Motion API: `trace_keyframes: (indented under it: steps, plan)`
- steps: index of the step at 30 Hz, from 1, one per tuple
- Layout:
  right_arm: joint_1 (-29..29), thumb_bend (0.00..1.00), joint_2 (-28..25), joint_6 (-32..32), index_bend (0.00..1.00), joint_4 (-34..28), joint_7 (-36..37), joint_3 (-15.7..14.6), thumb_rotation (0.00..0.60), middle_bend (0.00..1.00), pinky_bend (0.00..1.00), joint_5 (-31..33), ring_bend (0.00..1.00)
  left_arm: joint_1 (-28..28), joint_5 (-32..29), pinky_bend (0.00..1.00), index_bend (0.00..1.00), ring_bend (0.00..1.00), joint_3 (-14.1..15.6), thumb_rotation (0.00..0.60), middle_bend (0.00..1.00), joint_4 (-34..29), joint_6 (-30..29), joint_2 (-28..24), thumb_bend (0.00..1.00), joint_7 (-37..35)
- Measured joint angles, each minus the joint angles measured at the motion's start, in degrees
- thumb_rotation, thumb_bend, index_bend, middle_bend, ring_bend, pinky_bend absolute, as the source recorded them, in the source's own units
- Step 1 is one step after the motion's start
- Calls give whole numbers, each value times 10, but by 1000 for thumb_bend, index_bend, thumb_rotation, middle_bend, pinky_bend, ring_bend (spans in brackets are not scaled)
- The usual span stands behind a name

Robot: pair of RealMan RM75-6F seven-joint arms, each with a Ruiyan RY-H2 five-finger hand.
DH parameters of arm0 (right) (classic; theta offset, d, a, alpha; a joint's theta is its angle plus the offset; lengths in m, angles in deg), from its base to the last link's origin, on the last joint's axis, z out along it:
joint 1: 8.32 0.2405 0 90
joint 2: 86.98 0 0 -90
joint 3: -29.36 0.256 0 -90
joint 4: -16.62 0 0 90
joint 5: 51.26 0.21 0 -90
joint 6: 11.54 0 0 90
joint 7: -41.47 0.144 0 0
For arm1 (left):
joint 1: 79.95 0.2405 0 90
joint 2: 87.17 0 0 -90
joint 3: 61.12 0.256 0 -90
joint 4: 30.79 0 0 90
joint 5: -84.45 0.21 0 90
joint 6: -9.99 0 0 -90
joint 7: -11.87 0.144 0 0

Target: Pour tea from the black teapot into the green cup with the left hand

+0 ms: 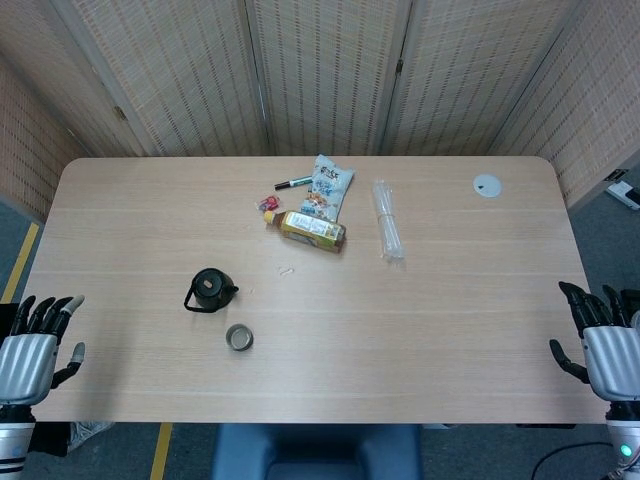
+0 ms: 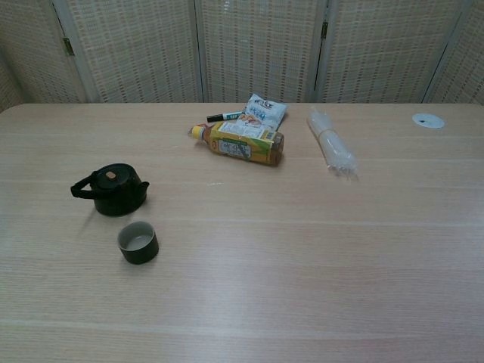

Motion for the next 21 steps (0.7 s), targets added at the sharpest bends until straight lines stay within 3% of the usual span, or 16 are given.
trace_keyframes:
  steps: [13,21]
  plan:
    - [-7,376,-8,15,0,-13,-10,2,600,159,0,-4,182,-48,26,13,214,200,-16,600,250,11,35,-2,502,-20]
    - [-12,376,-17,20,0,-17,-11,2,600,159,0,-4,181,-102,47,14,214,200,-23,600,249,6,88,-2,483,-8]
